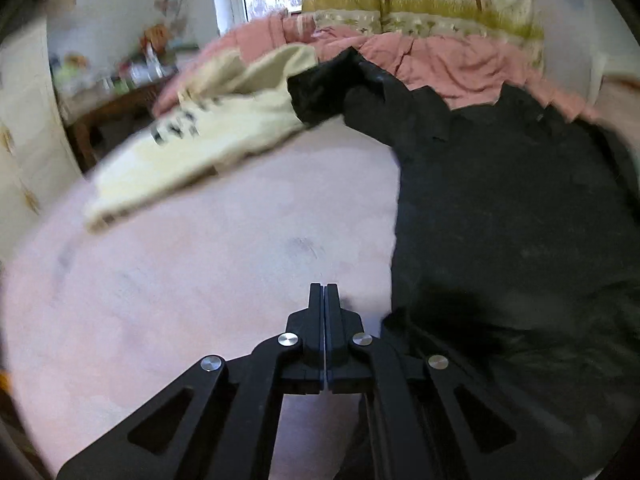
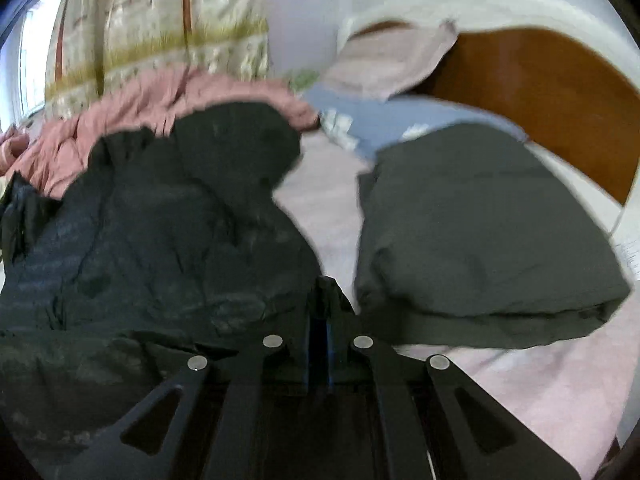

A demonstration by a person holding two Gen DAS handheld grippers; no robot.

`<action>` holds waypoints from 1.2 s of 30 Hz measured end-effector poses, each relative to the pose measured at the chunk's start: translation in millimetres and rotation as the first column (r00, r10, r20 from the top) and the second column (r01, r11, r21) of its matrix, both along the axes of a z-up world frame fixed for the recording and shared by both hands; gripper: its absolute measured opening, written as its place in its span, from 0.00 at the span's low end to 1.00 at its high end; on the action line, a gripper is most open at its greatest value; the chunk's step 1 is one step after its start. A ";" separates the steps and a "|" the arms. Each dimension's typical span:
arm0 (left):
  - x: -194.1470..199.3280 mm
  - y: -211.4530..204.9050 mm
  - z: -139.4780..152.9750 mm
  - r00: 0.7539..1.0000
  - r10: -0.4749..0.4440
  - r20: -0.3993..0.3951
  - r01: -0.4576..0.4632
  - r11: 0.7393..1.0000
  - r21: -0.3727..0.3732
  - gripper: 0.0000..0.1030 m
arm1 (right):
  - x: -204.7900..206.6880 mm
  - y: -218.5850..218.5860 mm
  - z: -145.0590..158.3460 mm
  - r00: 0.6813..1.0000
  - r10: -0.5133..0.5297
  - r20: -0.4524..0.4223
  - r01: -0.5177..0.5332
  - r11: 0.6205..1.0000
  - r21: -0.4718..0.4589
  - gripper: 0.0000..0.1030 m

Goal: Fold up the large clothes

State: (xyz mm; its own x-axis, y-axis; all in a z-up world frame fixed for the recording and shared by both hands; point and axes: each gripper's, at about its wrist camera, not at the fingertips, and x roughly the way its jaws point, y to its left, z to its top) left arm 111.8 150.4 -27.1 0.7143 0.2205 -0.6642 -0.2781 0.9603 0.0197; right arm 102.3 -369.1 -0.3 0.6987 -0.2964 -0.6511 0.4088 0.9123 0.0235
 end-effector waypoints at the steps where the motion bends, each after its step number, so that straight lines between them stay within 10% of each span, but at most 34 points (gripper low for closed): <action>1: -7.3 6.7 6.1 1.000 0.014 0.027 -0.013 0.999 -0.037 0.01 | -3.5 -3.3 0.8 1.000 -0.011 0.024 0.011 1.000 0.018 0.13; 5: -51.5 4.6 49.9 0.971 -0.006 0.239 0.015 0.999 -0.036 0.11 | -37.3 -6.8 24.3 0.978 -0.067 0.197 0.070 0.998 -0.005 0.63; 11: -91.8 -54.2 65.7 0.908 -0.315 0.275 0.319 0.947 0.032 0.25 | -81.3 26.0 58.1 0.941 0.142 0.308 -0.110 0.987 -0.118 0.69; 13: -90.2 -80.5 57.4 0.895 -0.385 0.227 0.384 0.922 0.049 0.46 | -82.4 39.2 55.1 0.907 0.320 0.274 -0.334 0.943 0.003 0.71; 16: -79.6 -114.5 39.2 0.911 -0.384 0.150 0.379 0.923 0.061 0.52 | -77.5 63.4 37.0 0.832 0.514 0.207 -0.548 0.820 0.167 0.71; 19: -63.9 -134.0 10.3 0.965 -0.252 0.073 0.238 0.959 0.156 0.47 | -68.7 88.3 12.4 0.848 0.527 0.058 -0.530 0.845 0.070 0.71; 23: -59.4 -116.3 3.5 0.985 -0.171 0.025 0.168 0.982 0.084 0.48 | -62.9 72.9 -15.0 0.895 0.445 -0.018 -0.442 0.892 0.097 0.70; 28: -83.1 -99.9 -7.0 0.988 -0.154 -0.017 0.154 0.988 -0.001 0.52 | -80.4 41.7 -23.4 0.923 0.383 0.018 -0.373 0.887 0.273 0.68; 36: -129.4 -102.7 -1.7 0.983 -0.171 0.064 0.170 0.985 0.031 0.51 | -130.0 75.0 -13.5 0.930 0.368 0.001 -0.368 0.929 0.046 0.68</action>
